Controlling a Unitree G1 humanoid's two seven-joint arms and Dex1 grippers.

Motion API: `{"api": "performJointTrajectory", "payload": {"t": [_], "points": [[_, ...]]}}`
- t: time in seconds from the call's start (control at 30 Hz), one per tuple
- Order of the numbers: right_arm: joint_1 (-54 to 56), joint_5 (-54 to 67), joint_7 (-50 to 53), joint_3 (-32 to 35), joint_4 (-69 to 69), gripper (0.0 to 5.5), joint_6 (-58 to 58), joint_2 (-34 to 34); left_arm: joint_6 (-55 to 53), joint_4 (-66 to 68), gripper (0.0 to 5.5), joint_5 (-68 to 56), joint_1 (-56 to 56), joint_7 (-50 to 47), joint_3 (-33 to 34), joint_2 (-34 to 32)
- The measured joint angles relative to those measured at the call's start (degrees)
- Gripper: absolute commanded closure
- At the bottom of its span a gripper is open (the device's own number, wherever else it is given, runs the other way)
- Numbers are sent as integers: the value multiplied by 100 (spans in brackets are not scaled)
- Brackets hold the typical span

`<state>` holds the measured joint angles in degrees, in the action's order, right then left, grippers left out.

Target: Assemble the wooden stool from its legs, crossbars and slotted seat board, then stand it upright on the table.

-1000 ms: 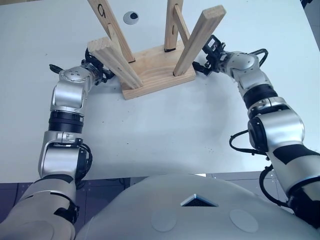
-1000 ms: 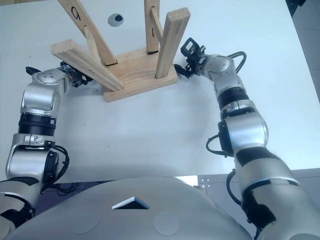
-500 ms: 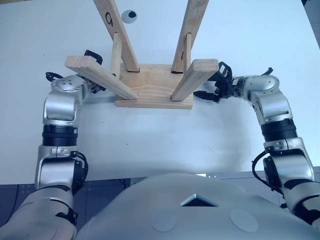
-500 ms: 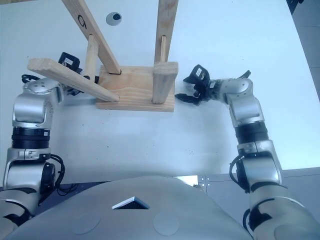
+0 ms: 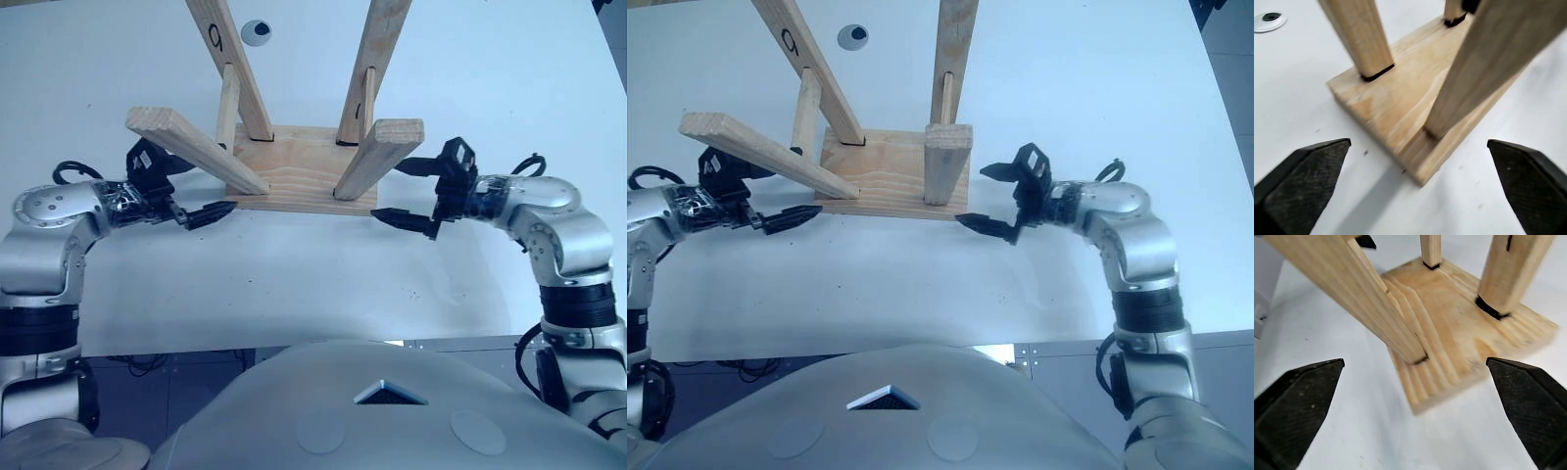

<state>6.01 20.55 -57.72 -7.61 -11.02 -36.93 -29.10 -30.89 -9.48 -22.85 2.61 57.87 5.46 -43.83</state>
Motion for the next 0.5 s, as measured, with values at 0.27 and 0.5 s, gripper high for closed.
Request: {"api": "performJointTrajectory", "payload": {"t": [0.27,0.5], "points": [[535,-83,221,-445,861,114,65,395,114,418,103,28,-227,-71,-438,379],[709,16,169,-487,1120,236,-14,392,96,624,211,24,-279,26,-447,359]]}}
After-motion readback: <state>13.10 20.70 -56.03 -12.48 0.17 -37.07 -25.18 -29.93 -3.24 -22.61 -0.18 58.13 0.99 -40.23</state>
